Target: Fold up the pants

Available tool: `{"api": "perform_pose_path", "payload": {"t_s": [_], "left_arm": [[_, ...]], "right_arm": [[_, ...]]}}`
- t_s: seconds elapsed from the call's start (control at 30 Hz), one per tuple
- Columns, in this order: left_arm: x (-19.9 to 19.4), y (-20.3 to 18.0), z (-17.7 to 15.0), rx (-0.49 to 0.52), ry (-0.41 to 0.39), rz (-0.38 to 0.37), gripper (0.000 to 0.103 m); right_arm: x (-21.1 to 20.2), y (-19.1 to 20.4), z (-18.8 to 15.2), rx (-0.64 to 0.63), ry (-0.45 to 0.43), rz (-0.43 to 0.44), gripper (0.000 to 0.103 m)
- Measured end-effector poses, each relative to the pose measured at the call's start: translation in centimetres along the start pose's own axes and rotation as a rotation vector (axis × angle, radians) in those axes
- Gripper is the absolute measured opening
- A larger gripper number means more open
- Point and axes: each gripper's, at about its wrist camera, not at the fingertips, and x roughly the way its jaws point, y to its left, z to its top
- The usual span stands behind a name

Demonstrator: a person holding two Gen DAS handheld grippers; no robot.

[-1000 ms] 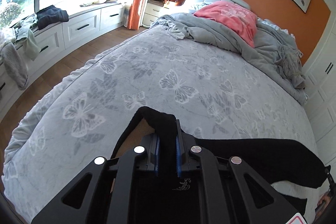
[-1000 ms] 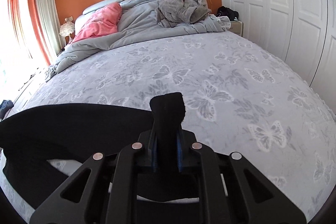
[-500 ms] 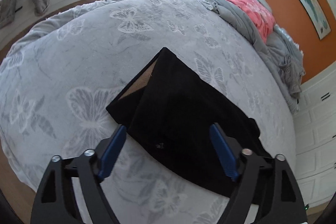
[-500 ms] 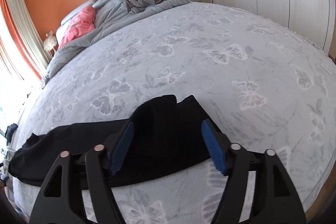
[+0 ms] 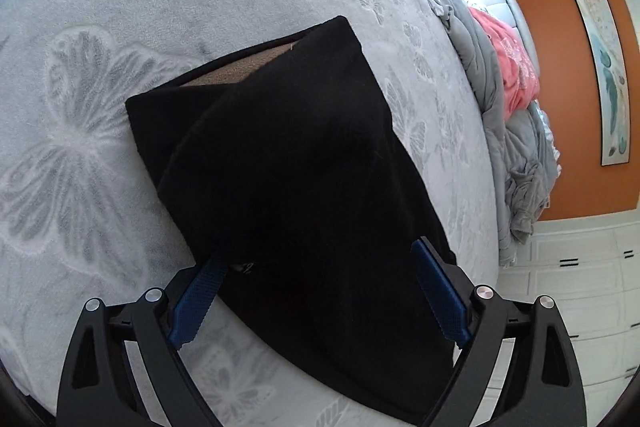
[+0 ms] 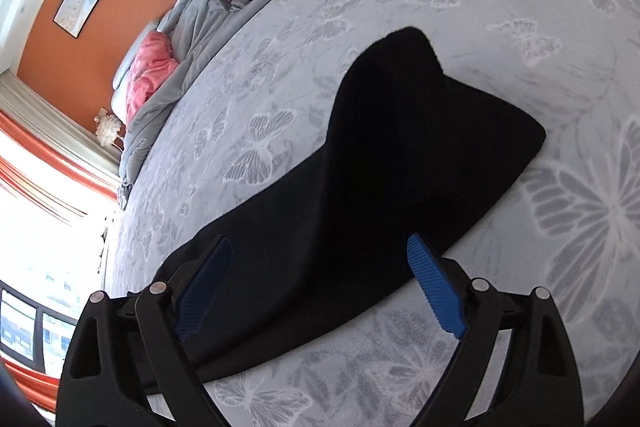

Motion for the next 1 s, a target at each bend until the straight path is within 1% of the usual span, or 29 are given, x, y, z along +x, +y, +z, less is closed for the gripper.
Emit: {"api": "perform_pose_path", "payload": {"t_s": [0.03, 0.1, 0.13, 0.17, 0.2, 0.23, 0.27, 0.3, 0.33, 0.37, 0.4, 0.43, 0.47, 0.5, 0.53, 0.57, 0.6, 0.63, 0.67, 0.7, 0.73, 0.77, 0.8, 0.83, 0.9, 0.97, 1.0], "left_arm": [[0.1, -0.2, 0.3, 0.011, 0.002, -0.015, 0.088], [0.4, -0.8, 0.5, 0.061, -0.002, -0.006, 0.075], [0.5, -1.0, 0.5, 0.079, -0.005, 0.01, 0.058], [0.6, -1.2, 0.5, 0.093, -0.013, 0.027, 0.025], [0.8, -1.3, 0.6, 0.108, -0.011, 0.026, 0.015], [0.7, -1.6, 0.7, 0.114, -0.007, 0.012, 0.014], [0.7, -2.0, 0.9, 0.118, -0.01, 0.001, 0.012], [0.5, -2.7, 1.0, 0.14, -0.014, -0.01, 0.012], [0.4, -3.5, 1.2, 0.168, -0.024, -0.014, 0.011], [0.3, -4.3, 1.4, 0.194, -0.035, -0.015, 0.011], [0.0, -5.1, 1.5, 0.219, -0.055, -0.035, 0.01], [-0.7, -5.8, 1.6, 0.239, -0.087, -0.067, 0.01], [-1.7, -6.4, 1.7, 0.264, -0.119, -0.121, 0.01], [-2.9, -7.1, 1.6, 0.289, -0.149, -0.176, 0.01], [-4.1, -7.5, 1.4, 0.317, -0.18, -0.23, 0.01], [-5.0, -7.7, 1.3, 0.347, -0.203, -0.249, 0.01], [-5.3, -7.7, 1.2, 0.378, -0.225, -0.216, 0.01], [-4.8, -7.2, 1.4, 0.401, -0.22, -0.149, 0.01], [-3.4, -6.3, 1.7, 0.394, -0.168, -0.077, 0.01], [-1.8, -4.6, 2.1, 0.351, -0.097, -0.024, 0.01], [-0.4, -2.8, 2.4, 0.296, -0.029, 0.015, 0.01], [0.8, -1.4, 2.3, 0.264, 0.024, 0.046, 0.01], [1.5, -0.6, 2.1, 0.246, 0.062, 0.075, 0.01], [1.9, -0.2, 1.8, 0.244, 0.077, 0.093, 0.011], [1.5, -0.5, 1.2, 0.276, 0.058, 0.12, 0.011], [1.3, -0.9, 0.9, 0.276, 0.055, 0.122, 0.011], [1.1, -1.1, 0.8, 0.27, 0.049, 0.122, 0.011]], "right_arm": [[-0.1, -0.2, 0.4, 0.001, -0.013, -0.007, 0.087], [0.1, -0.6, 0.8, 0.013, -0.015, -0.018, 0.087], [0.6, -0.8, 1.0, 0.034, -0.003, -0.013, 0.087], [1.0, -0.9, 1.0, 0.05, 0.005, -0.006, 0.087], [1.4, -0.8, 1.0, 0.055, 0.01, 0.004, 0.086], [1.8, -0.2, 1.1, 0.034, 0.012, 0.009, 0.08], [2.3, 0.6, 1.2, -0.006, 0.01, 0.004, 0.07], [2.9, 1.6, 1.3, -0.067, 0.009, -0.008, 0.063], [3.7, 2.6, 1.5, -0.129, 0.015, -0.036, 0.037], [4.2, 3.3, 1.8, -0.164, 0.02, -0.06, 0.003], [3.8, 3.6, 2.3, -0.149, -0.011, -0.016, 0.003], [2.3, 4.2, 3.0, -0.118, -0.065, 0.076, 0.003], [0.0, 5.1, 3.5, -0.115, -0.122, 0.175, 0.003], [-2.3, 6.1, 3.8, -0.148, -0.18, 0.258, 0.003], [-4.1, 6.9, 3.8, -0.197, -0.227, 0.267, 0.003], [-4.8, 6.9, 3.6, -0.243, -0.249, 0.222, 0.003], [-4.1, 5.8, 3.6, -0.242, -0.213, 0.164, 0.003], [-2.5, 3.9, 3.5, -0.201, -0.146, 0.116, 0.003], [-0.4, 1.4, 3.2, -0.141, -0.055, 0.071, 0.003], [1.6, -0.8, 2.6, -0.087, 0.028, 0.029, 0.003], [3.2, -2.5, 2.0, -0.051, 0.099, -0.004, 0.003], [4.4, -3.5, 1.5, -0.039, 0.147, -0.033, 0.003], [4.9, -4.0, 1.1, -0.039, 0.163, -0.046, 0.003], [5.0, -4.2, 1.1, -0.033, 0.156, -0.036, 0.004], [4.8, -4.0, 1.2, -0.023, 0.148, -0.033, 0.004], [4.9, -3.8, 1.1, -0.009, 0.145, -0.048, 0.004], [4.5, -3.6, 1.3, 0.004, 0.13, -0.042, 0.004]]}}
